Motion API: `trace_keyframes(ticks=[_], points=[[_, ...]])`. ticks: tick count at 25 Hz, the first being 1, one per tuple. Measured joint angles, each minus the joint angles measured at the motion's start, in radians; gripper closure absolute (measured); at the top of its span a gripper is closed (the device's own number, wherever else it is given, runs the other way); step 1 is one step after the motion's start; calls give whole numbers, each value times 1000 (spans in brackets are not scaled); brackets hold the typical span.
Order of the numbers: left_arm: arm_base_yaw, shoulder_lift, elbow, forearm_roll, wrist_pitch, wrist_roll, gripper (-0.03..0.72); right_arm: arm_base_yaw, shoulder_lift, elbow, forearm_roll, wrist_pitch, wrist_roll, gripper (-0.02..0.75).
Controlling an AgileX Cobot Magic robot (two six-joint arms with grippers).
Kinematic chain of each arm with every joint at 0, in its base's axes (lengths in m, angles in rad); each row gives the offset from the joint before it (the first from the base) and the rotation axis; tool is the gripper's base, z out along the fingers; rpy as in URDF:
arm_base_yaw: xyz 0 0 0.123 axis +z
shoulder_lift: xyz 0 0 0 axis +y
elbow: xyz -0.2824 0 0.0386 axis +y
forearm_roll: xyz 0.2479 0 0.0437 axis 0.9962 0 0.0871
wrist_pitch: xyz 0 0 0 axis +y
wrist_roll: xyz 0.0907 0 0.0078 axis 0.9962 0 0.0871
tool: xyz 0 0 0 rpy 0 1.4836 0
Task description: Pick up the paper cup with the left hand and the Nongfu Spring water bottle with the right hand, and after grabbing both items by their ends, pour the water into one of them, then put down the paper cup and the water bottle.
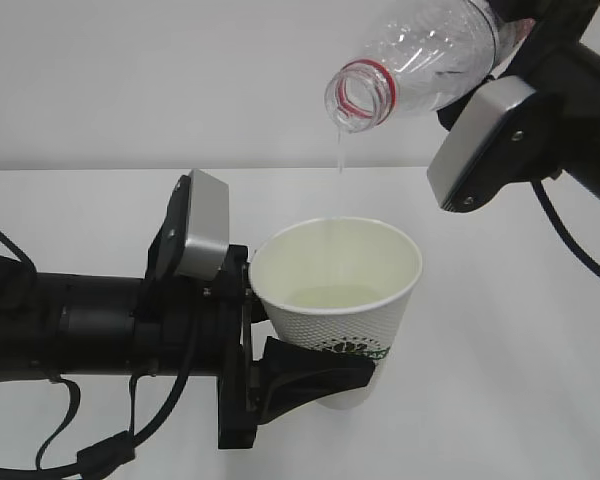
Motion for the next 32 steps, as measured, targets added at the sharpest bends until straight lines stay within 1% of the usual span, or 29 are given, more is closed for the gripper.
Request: trace_keyframes(ticks=[32], points=[[0,0,0,0,0,0,185,0,0,0,0,0,-11,243]])
